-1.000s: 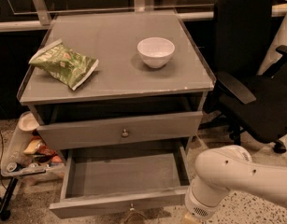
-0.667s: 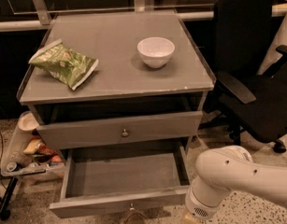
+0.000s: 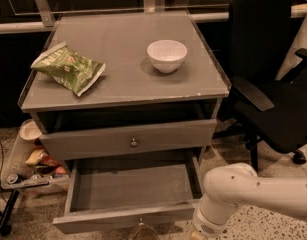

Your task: Close middle drawer

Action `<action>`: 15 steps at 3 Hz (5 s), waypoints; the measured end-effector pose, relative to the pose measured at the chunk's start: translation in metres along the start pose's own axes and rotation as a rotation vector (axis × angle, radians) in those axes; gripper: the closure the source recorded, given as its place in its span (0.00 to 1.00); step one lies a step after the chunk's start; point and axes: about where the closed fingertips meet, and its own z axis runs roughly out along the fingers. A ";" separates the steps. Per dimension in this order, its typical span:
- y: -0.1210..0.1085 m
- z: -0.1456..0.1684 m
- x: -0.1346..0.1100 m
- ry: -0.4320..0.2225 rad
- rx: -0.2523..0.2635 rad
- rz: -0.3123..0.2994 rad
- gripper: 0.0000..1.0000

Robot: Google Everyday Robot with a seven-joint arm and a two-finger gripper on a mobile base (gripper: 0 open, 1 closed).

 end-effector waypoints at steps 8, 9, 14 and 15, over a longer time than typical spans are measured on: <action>-0.158 0.068 -0.064 -0.137 0.128 0.202 1.00; -0.182 0.058 -0.067 -0.178 0.178 0.252 1.00; -0.281 0.014 -0.081 -0.342 0.359 0.520 1.00; -0.294 0.000 -0.086 -0.379 0.374 0.543 1.00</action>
Offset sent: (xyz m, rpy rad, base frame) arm 0.0680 0.0205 -0.1494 0.0444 0.0354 -0.2405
